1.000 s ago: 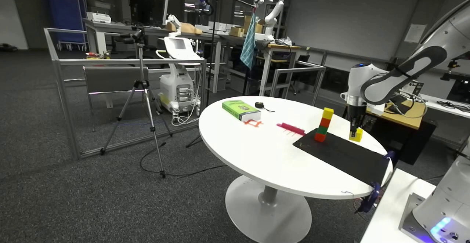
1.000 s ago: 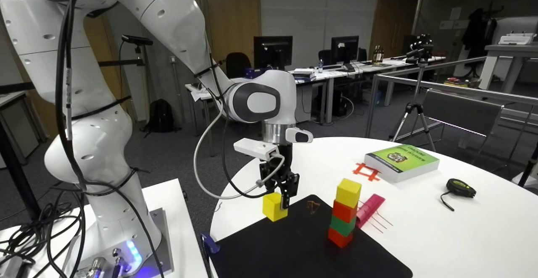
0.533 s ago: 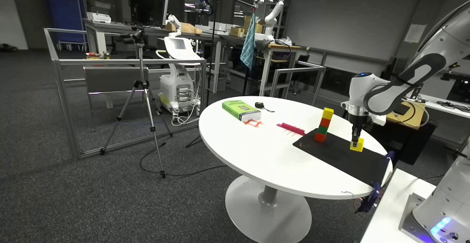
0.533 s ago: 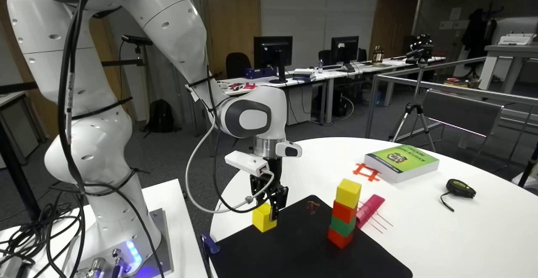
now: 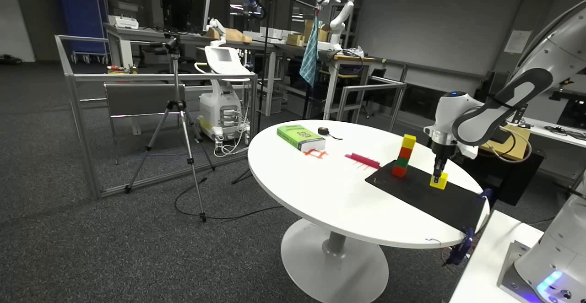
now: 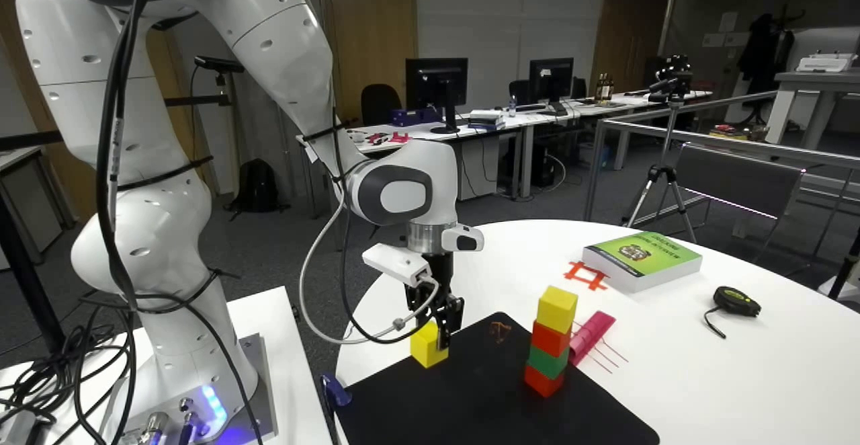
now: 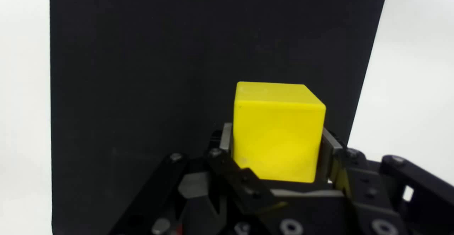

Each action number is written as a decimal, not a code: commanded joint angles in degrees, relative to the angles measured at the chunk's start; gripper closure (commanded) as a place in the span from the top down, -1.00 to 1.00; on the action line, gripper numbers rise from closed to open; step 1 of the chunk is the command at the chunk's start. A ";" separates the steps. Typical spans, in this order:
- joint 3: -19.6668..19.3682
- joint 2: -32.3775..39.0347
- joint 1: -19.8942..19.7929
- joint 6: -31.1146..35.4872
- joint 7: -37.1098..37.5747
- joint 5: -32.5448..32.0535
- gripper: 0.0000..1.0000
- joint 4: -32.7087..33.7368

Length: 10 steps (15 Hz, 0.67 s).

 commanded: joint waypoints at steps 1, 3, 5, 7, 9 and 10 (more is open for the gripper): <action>-0.41 2.70 0.55 8.83 0.85 1.56 -0.37 -0.94; -0.39 4.87 0.71 11.74 1.01 1.54 -0.37 -0.44; -0.46 6.57 0.95 13.70 0.96 1.48 -0.37 -0.31; -0.38 7.79 1.40 14.55 0.68 1.99 -0.37 -0.20; -0.07 8.51 1.75 14.72 -0.13 3.55 -0.37 -0.18; 0.04 8.80 1.96 14.67 -0.36 4.27 -0.37 -0.10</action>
